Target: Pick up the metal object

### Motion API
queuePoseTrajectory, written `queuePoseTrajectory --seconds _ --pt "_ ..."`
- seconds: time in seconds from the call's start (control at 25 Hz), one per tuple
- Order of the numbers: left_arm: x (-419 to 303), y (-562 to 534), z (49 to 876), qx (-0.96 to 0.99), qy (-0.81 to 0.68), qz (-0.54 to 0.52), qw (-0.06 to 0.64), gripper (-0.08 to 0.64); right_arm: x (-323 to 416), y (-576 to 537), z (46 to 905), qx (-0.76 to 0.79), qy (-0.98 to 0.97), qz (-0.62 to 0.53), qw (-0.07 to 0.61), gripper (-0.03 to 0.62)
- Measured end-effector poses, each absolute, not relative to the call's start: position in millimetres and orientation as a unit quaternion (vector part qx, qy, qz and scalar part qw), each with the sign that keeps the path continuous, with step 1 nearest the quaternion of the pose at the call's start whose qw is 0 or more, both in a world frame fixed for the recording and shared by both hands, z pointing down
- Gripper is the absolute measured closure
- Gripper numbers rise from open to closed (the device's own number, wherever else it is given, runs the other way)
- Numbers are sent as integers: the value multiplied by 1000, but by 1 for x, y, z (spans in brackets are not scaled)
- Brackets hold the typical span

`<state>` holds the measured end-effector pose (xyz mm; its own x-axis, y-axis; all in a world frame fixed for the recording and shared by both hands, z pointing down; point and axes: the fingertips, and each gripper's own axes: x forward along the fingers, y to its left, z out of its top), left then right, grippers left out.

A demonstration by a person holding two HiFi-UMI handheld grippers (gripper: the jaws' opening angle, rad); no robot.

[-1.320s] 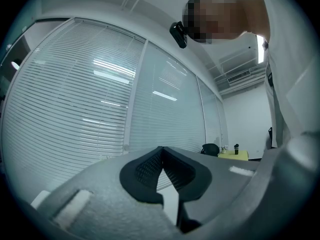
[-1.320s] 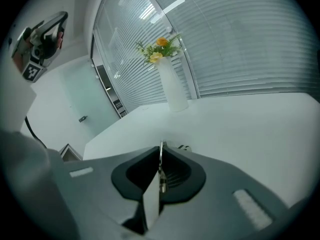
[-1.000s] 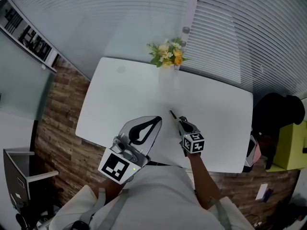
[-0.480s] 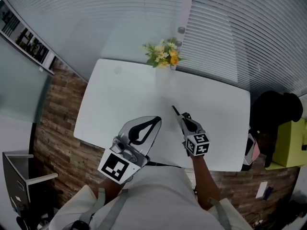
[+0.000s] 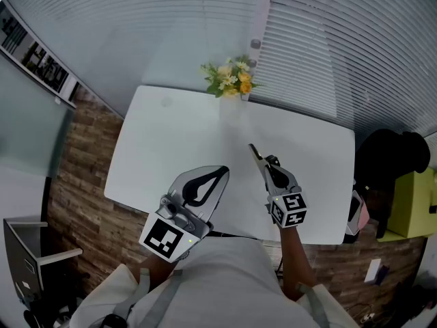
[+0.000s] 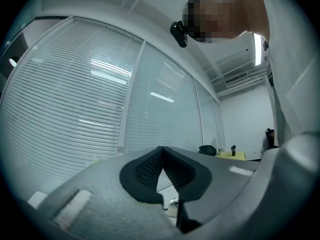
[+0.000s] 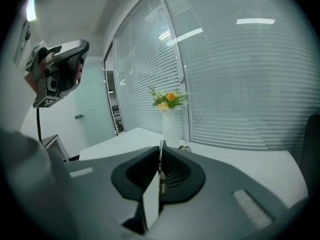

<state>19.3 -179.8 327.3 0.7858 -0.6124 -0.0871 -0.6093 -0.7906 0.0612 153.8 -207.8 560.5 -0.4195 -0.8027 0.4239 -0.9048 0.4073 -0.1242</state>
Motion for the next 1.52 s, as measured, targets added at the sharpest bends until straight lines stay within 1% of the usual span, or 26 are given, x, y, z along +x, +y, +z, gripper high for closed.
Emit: queuePoseTrajectory --seconds 0.56,1.16,1.52 --pt "21 -183 329 945 -323 -52 17 558 167 -194 462 536 -828 101 128 574" --pt "25 -186 328 945 -321 -55 18 558 159 -170 368 528 -841 35 109 572" --pt "27 -188 325 946 -319 -57 16 558 155 -161 332 526 -845 14 94 572"
